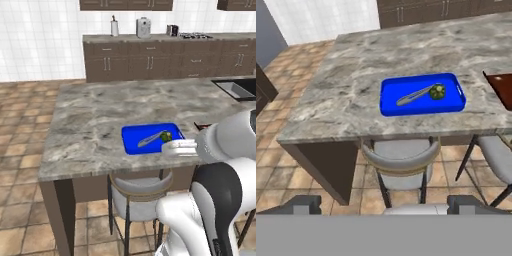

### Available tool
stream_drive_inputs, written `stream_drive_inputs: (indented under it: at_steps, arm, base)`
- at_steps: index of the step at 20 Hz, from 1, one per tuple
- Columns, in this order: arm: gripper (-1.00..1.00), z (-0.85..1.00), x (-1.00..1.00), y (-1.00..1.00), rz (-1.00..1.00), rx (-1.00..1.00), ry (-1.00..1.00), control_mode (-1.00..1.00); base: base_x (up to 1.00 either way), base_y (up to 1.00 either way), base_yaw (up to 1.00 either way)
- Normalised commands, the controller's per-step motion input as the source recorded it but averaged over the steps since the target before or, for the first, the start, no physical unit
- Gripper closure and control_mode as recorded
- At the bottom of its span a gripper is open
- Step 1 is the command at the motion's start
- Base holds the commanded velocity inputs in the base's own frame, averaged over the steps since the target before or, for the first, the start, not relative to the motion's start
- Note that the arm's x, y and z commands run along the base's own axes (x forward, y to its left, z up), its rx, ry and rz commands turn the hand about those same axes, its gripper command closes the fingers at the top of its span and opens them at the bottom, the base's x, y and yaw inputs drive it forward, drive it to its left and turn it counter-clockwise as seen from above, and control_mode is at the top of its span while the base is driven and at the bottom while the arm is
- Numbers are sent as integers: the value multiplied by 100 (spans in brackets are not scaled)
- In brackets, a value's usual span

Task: Gather the broccoli and carrot from the fridge and place them on a tray on the dining counter. Then gather the fish and chicken drumstick from the fridge and place them on the other tray.

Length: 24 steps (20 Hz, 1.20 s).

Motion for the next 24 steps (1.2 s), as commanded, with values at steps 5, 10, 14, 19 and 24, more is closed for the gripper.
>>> stream_drive_inputs:
  at_steps: [5, 10, 14, 19, 24]
  arm:
    - [-100, 0, 0, 0, 0, 0, 0, 100]
    - [-100, 0, 0, 0, 0, 0, 0, 100]
    - [-100, 0, 0, 0, 0, 0, 0, 100]
    - [-100, 0, 0, 0, 0, 0, 0, 100]
    - [-100, 0, 0, 0, 0, 0, 0, 100]
  base:
    - [-56, 92, 7]
    - [-6, 100, 12]
    - [-12, 98, 17]
    - [-46, 91, 26]
    - [-48, 76, 34]
